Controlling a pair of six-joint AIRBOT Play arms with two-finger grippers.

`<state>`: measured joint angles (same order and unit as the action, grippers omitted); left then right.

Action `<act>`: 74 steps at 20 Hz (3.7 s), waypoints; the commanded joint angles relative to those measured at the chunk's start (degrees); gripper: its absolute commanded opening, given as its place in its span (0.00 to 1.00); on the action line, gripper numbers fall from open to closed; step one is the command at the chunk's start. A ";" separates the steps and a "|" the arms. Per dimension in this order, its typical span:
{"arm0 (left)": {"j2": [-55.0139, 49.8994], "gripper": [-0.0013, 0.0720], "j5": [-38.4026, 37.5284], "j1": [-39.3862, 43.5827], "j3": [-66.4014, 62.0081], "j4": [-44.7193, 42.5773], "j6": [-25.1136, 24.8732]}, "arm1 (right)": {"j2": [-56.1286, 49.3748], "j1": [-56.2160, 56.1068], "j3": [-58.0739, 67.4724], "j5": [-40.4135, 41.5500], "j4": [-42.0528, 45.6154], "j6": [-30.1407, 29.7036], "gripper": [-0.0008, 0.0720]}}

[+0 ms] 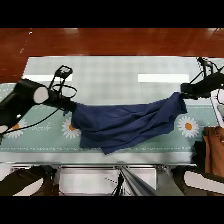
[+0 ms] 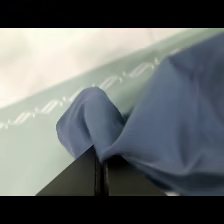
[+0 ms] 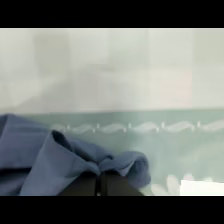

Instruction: Fold the shirts.

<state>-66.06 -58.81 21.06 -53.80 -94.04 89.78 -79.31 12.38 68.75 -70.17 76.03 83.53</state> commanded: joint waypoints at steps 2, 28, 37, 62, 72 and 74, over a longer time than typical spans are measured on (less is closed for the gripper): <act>-7.34 0.04 10.71 -0.02 0.22 0.13 1.31 | -4.57 0.00 -0.09 13.22 -4.22 0.31 0.06; 12.63 0.95 -16.00 -9.20 14.08 27.69 -3.67 | 10.67 10.99 -16.17 -1.66 -15.15 -14.51 0.59; 12.09 0.95 -12.76 -9.20 27.45 34.97 -7.17 | 10.64 10.99 -16.74 2.80 -17.68 -16.35 0.59; -5.77 0.04 2.89 -7.87 31.06 57.66 -17.14 | 0.66 10.95 -16.74 3.37 -25.57 -15.23 0.70; -4.74 0.04 2.80 -7.87 31.04 59.17 -17.14 | -5.57 6.54 -16.74 13.68 -27.54 -15.28 0.69; -4.74 0.04 2.80 -7.87 31.04 59.19 -17.14 | -6.88 2.84 -16.74 17.16 -27.58 -15.19 0.69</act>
<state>-70.85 -55.94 13.23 -22.70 -35.57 72.66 -84.62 18.98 52.03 -57.89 48.62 68.23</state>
